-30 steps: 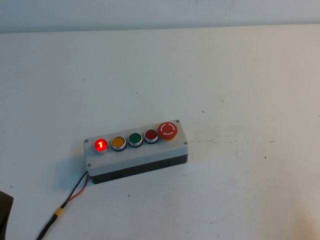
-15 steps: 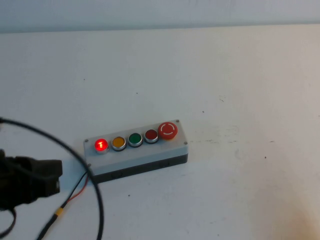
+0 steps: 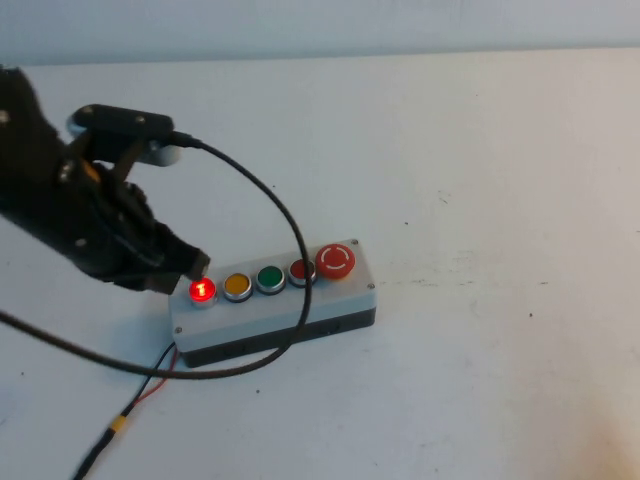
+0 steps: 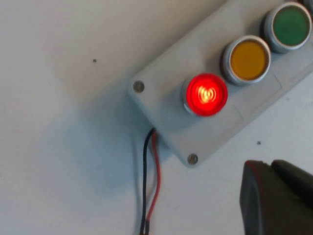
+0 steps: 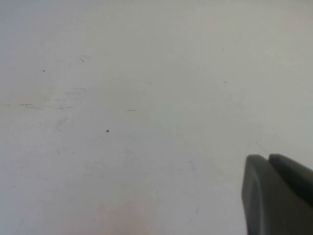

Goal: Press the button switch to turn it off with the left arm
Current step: Press the button to turn off

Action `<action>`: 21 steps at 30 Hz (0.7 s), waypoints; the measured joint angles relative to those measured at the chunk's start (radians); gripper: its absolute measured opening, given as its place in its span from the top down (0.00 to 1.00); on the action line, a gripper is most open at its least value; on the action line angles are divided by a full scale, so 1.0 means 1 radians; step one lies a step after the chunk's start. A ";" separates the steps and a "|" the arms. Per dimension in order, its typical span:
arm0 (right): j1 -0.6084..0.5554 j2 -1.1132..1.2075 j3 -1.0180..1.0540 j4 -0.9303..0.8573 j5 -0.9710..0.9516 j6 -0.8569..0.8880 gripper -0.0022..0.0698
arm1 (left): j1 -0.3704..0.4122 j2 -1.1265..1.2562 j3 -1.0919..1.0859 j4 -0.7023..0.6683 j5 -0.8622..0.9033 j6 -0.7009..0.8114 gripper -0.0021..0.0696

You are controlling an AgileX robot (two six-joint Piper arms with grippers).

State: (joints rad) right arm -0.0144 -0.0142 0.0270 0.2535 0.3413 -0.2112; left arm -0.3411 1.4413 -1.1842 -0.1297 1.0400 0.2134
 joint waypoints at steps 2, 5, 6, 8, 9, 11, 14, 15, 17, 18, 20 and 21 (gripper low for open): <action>0.000 0.000 0.000 0.000 0.000 0.000 0.99 | -0.020 0.054 -0.046 0.018 0.002 0.002 0.97; 0.000 0.000 0.000 0.000 0.000 0.000 0.99 | -0.024 0.121 -0.110 0.037 0.012 0.002 0.97; 0.000 0.000 0.000 0.000 0.000 0.000 0.99 | -0.024 0.145 -0.125 0.043 0.014 0.002 0.97; 0.000 0.000 0.000 0.000 0.000 0.000 0.99 | -0.024 0.189 -0.155 0.052 0.017 0.002 0.97; 0.000 0.000 0.000 0.000 0.000 0.000 0.99 | -0.024 0.205 -0.164 0.054 0.017 0.002 0.97; 0.000 0.000 0.000 0.000 0.000 0.000 0.99 | -0.024 0.241 -0.181 0.055 0.017 0.002 0.97; 0.000 0.000 0.000 0.000 0.000 0.000 0.99 | -0.024 0.280 -0.189 0.055 0.017 0.002 0.97; 0.000 0.000 0.000 0.000 0.000 0.000 0.99 | -0.024 0.289 -0.191 0.057 0.017 0.002 0.97; 0.000 0.000 0.000 0.000 0.000 0.000 0.99 | -0.024 0.313 -0.195 0.058 0.015 0.002 0.97; 0.000 0.000 0.000 0.000 0.000 0.000 0.99 | -0.024 0.321 -0.197 0.059 0.015 0.002 0.97; 0.000 0.000 0.000 0.000 0.000 0.000 0.99 | -0.024 0.328 -0.204 0.061 0.001 0.002 0.97; 0.000 0.000 0.000 0.000 0.000 0.000 0.99 | -0.024 0.333 -0.206 0.061 -0.007 0.002 0.97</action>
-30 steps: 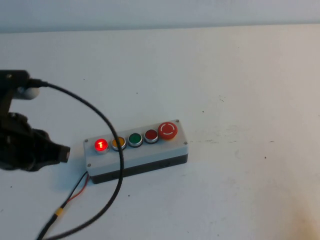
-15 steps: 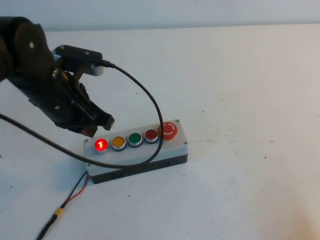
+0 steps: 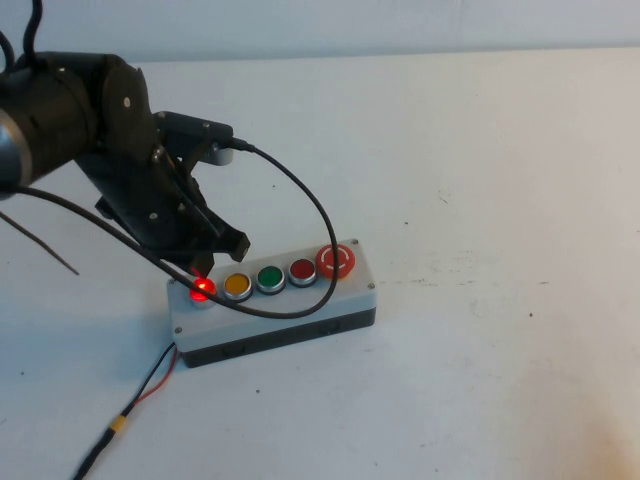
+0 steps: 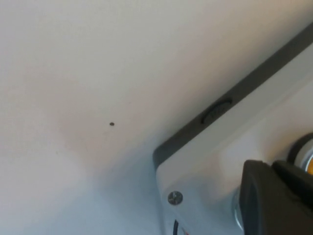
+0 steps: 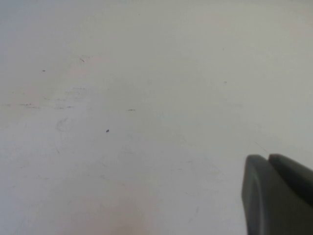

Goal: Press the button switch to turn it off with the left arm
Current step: Press the button to turn off

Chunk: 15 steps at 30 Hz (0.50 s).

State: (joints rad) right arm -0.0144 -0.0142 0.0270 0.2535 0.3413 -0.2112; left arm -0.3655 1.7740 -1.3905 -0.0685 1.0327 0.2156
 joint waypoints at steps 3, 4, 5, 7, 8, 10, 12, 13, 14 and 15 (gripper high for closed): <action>0.000 0.000 0.000 0.000 0.000 0.000 0.99 | 0.000 0.010 -0.004 0.000 -0.015 0.000 0.97; 0.000 0.000 0.000 0.000 0.000 0.000 0.99 | 0.000 0.019 -0.004 0.000 -0.018 0.000 0.97; 0.000 0.000 0.000 0.000 0.000 0.000 0.99 | 0.000 0.029 -0.004 0.002 -0.021 0.000 0.97; 0.000 0.000 0.000 0.000 0.000 0.000 0.99 | 0.000 0.041 -0.002 0.006 -0.021 0.000 0.97; 0.000 0.000 0.000 0.000 0.000 0.000 0.99 | 0.000 0.041 -0.002 0.006 -0.018 0.000 0.97; 0.000 0.000 0.000 0.000 0.000 0.000 0.99 | 0.000 0.041 -0.002 0.006 -0.018 0.000 0.97; 0.000 0.000 0.000 0.000 0.000 0.000 0.99 | 0.000 0.043 -0.005 0.012 -0.016 0.000 0.97; 0.000 0.000 0.000 0.000 0.000 0.000 0.99 | 0.000 0.044 -0.013 0.020 -0.014 0.002 0.97; 0.000 0.000 0.000 0.000 0.000 0.000 0.99 | 0.000 0.045 -0.023 0.030 -0.014 0.002 0.97; 0.000 0.000 0.000 0.000 0.000 0.000 0.99 | 0.000 0.045 -0.034 0.035 -0.012 0.002 0.97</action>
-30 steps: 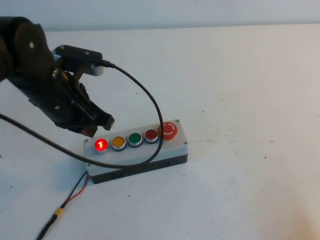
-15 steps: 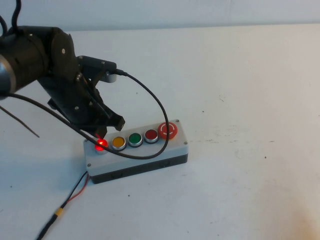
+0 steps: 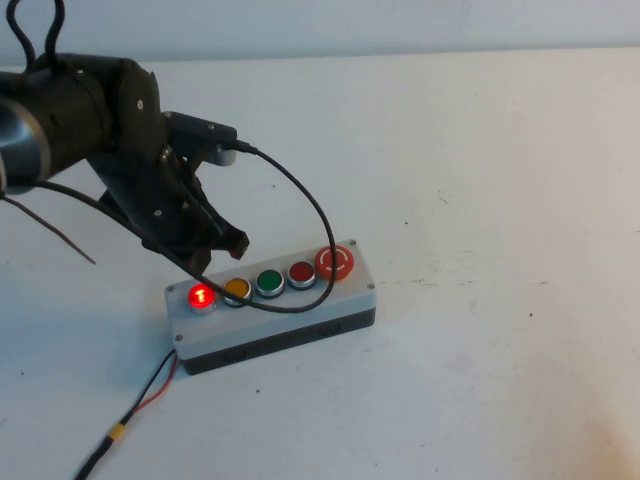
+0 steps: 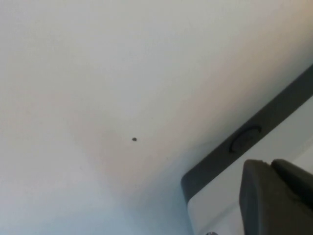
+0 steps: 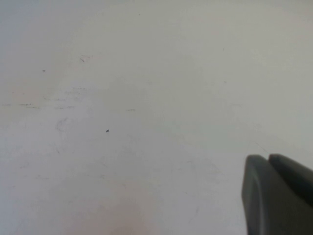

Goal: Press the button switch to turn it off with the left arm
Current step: Press the button to turn off

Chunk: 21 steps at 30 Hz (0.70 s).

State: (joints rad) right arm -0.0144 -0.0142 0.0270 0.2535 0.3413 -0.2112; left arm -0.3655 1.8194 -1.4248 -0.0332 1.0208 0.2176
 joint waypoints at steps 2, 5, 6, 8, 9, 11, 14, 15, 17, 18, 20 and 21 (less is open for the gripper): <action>0.000 0.000 0.000 0.000 0.000 0.000 0.99 | 0.000 0.000 -0.032 0.011 0.013 0.000 0.97; 0.000 0.000 0.000 0.000 0.000 0.000 0.99 | 0.000 -0.020 -0.065 0.013 0.051 0.000 0.97; 0.000 0.000 0.000 0.000 0.000 0.000 0.99 | 0.000 -0.029 -0.066 0.012 0.076 0.000 0.97; 0.000 0.000 0.000 0.000 0.000 0.000 0.99 | -0.007 -0.052 -0.072 0.013 0.145 -0.004 0.97; 0.000 0.000 0.000 0.000 0.000 0.000 0.99 | -0.012 -0.058 -0.072 0.014 0.168 -0.004 0.97; 0.000 0.000 0.000 0.000 0.000 0.000 0.99 | -0.030 -0.072 -0.056 0.014 0.180 -0.004 0.97; 0.000 0.000 0.000 0.000 0.000 0.000 0.99 | -0.050 -0.079 -0.024 0.004 0.176 -0.010 0.97; 0.000 0.000 0.000 0.000 0.000 0.000 0.99 | -0.052 -0.079 -0.015 0.002 0.173 -0.012 0.97; 0.000 0.000 0.000 0.000 0.000 0.000 0.99 | -0.054 -0.079 0.007 0.002 0.165 -0.018 0.97; 0.000 0.000 0.000 0.000 0.000 0.000 0.99 | -0.054 -0.079 0.016 0.002 0.160 -0.020 0.97; 0.000 0.000 0.000 0.000 0.000 0.000 0.99 | -0.054 -0.079 0.032 0.002 0.154 -0.020 0.97; 0.000 0.000 0.000 0.000 0.000 0.000 0.99 | -0.054 -0.079 0.037 0.002 0.151 -0.020 0.97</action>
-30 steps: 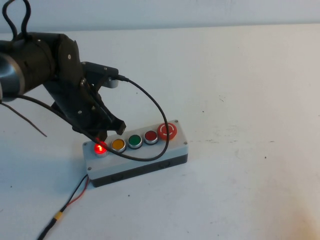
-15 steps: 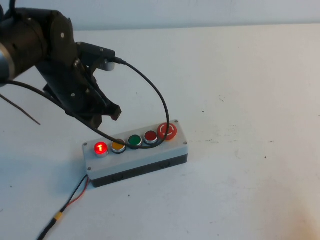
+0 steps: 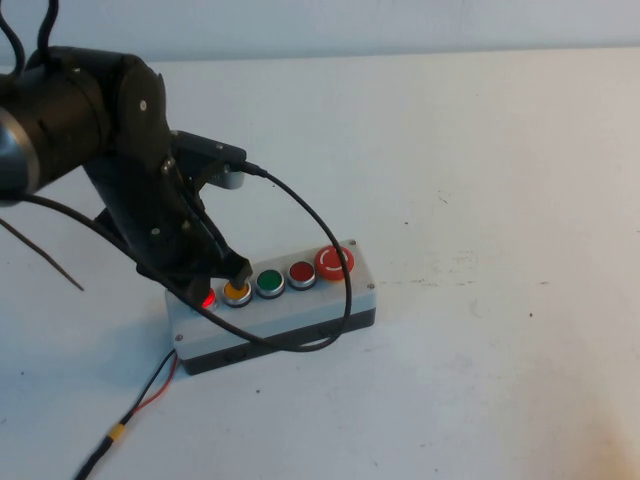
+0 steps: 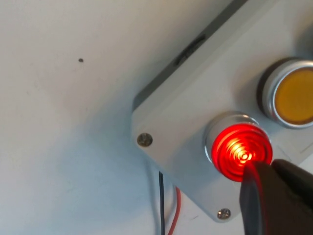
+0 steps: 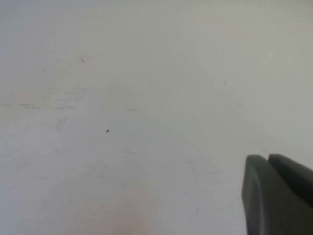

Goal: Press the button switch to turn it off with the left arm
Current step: Press the button to turn off

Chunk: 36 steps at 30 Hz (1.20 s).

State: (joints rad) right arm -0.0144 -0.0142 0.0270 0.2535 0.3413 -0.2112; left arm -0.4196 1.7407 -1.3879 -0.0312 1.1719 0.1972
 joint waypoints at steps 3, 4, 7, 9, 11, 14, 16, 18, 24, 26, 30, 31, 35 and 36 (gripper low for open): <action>0.000 0.000 0.000 0.000 0.000 0.000 0.99 | 0.000 0.000 0.005 0.000 -0.015 -0.002 0.97; 0.000 0.000 0.000 0.000 0.000 0.000 0.99 | 0.000 0.000 0.005 0.000 -0.023 -0.002 0.97; 0.000 0.000 0.000 0.000 0.000 0.000 0.99 | 0.000 0.000 0.005 0.000 -0.042 -0.002 0.97; 0.000 0.000 0.000 0.000 0.000 0.000 0.99 | 0.000 0.005 0.005 0.000 -0.047 -0.002 0.97; 0.000 0.000 0.000 0.000 0.000 0.000 0.99 | 0.000 0.017 0.005 0.000 -0.047 -0.002 0.97; 0.000 0.000 0.000 0.000 0.000 0.000 0.99 | 0.000 0.018 0.005 0.000 -0.047 -0.002 0.97; 0.000 0.000 0.000 0.000 0.000 0.000 0.99 | 0.000 0.020 0.005 0.002 -0.047 -0.002 0.97; 0.000 0.000 0.000 0.000 0.000 0.000 0.99 | 0.000 0.024 0.005 0.004 -0.047 -0.002 0.97; 0.000 0.000 0.000 0.000 0.000 0.000 0.99 | 0.000 0.042 -0.003 0.004 -0.047 -0.003 0.97; 0.000 0.000 0.000 0.000 0.000 0.000 0.99 | 0.000 0.042 -0.005 0.004 -0.047 0.001 0.97; 0.000 0.000 0.000 0.000 0.000 0.000 0.99 | 0.000 0.023 -0.001 0.004 -0.076 0.013 0.97; 0.000 0.000 0.000 0.000 0.000 0.000 0.99 | 0.000 0.009 0.001 0.004 -0.089 0.015 0.97; 0.000 0.000 0.000 0.000 0.000 0.000 0.99 | 0.000 -0.101 0.009 0.006 -0.143 0.018 0.97; 0.000 0.000 0.000 0.000 0.000 0.000 0.99 | 0.000 -0.143 0.009 0.006 -0.154 0.018 0.97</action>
State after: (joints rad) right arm -0.0144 -0.0142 0.0270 0.2535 0.3413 -0.2112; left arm -0.4196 1.5976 -1.3787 -0.0256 1.0175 0.2152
